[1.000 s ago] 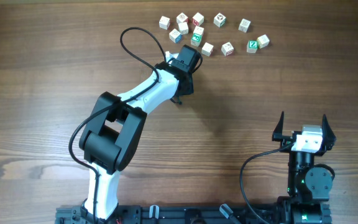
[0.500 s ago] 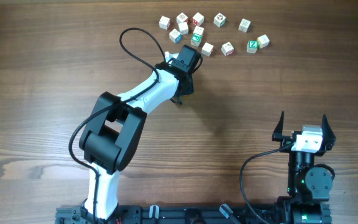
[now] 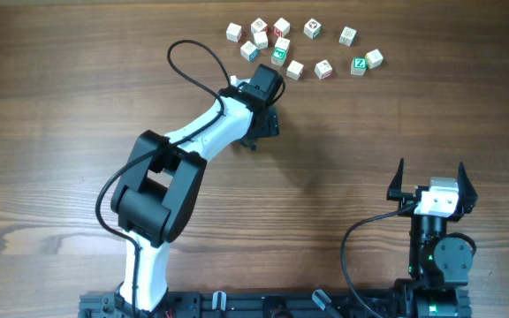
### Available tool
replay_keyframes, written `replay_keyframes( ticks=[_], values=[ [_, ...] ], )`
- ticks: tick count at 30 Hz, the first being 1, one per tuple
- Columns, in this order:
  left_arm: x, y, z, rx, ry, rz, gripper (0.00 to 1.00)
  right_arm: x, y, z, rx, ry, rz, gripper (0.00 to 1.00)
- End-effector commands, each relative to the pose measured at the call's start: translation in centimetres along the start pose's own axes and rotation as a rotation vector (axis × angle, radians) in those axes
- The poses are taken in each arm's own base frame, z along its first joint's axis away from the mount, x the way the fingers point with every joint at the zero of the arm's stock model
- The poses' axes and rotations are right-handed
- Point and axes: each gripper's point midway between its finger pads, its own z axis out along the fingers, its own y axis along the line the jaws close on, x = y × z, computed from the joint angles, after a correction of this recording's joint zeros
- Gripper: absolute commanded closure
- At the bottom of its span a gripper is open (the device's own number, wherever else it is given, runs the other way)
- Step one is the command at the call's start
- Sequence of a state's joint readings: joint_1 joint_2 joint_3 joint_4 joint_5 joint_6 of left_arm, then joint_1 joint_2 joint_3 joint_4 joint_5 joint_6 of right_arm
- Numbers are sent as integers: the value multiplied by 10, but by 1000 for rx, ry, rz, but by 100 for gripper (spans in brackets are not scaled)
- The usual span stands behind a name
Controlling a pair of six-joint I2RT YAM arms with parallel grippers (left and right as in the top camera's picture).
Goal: Form a horizontal line
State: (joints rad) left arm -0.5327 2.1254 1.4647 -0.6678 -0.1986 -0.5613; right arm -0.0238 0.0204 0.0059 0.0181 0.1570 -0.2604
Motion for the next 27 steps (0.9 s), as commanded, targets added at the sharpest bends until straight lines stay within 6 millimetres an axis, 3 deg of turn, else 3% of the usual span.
replay_keyframes(
  ticks=[1, 5, 7, 9, 11, 13, 14, 16, 21, 24, 27],
  values=[
    [-5, 24, -12, -52, -11, 40, 0, -2, 3, 0, -18, -11, -8, 0],
    [-37, 26, -101, 42, -166, 23, 0, -2, 3, 0, -18, -11, -8, 0],
    [-44, 26, -160, 133, -258, 51, 0, -2, 3, 0, -18, -10, -8, 0],
    [-45, 20, -195, 222, -304, 81, 0, -2, 3, 0, -18, -11, -8, 0],
    [-50, 22, -205, 231, -340, 103, 0, -2, 3, 0, -18, -11, -8, 0],
    [-54, 26, -181, 200, -309, 105, 0, -2, 3, 0, -18, -11, -8, 0],
    [-52, 26, -152, 175, -257, 168, 0, -2, 3, 0, -18, -11, -8, 0],
    [-38, 13, -100, 187, -147, 297, 0, -2, 3, 0, -18, -11, -8, 0],
    [0, -1, 0, 185, 52, 344, 0, -2, 3, 0, -18, -11, -8, 0],
    [11, -7, 18, 207, 89, 350, 1, -2, 3, 0, -18, -11, -8, 0],
    [11, -8, 18, 208, 90, 340, 39, -2, 3, 0, -18, -11, -8, 0]
  ],
)
